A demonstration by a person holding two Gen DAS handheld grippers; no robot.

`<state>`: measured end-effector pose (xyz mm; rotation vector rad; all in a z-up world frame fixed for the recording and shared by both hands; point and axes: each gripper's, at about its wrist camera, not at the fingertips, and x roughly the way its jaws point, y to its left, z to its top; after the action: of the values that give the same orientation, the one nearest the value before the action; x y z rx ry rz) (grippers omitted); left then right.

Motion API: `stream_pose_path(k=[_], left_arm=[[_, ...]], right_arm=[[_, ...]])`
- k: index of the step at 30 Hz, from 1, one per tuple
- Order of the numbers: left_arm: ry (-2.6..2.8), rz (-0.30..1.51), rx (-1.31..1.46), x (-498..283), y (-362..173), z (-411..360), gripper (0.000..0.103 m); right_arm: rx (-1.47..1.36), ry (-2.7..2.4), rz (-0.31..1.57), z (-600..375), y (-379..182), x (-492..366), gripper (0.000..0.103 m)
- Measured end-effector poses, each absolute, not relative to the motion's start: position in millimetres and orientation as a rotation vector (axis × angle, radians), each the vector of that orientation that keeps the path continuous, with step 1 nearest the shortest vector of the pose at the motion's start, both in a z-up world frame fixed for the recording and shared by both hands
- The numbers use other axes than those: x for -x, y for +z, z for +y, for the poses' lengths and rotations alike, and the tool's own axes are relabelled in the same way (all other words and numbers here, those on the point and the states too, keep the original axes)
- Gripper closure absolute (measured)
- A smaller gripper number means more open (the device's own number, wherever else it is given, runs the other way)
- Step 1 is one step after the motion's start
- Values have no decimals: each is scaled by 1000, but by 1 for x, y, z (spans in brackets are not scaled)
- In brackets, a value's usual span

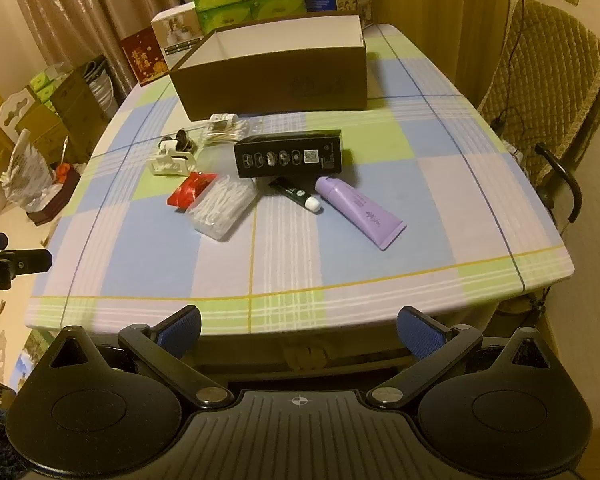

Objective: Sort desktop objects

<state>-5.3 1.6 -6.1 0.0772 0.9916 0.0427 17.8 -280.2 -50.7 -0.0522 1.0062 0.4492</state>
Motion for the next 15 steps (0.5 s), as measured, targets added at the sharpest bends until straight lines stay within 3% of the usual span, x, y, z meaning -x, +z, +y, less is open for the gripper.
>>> stream_pose_path(k=[15], left_arm=[[44,992,-76,5,-7,1,1]], right_arm=[[57,453,1008,-278,-52,-18,2]])
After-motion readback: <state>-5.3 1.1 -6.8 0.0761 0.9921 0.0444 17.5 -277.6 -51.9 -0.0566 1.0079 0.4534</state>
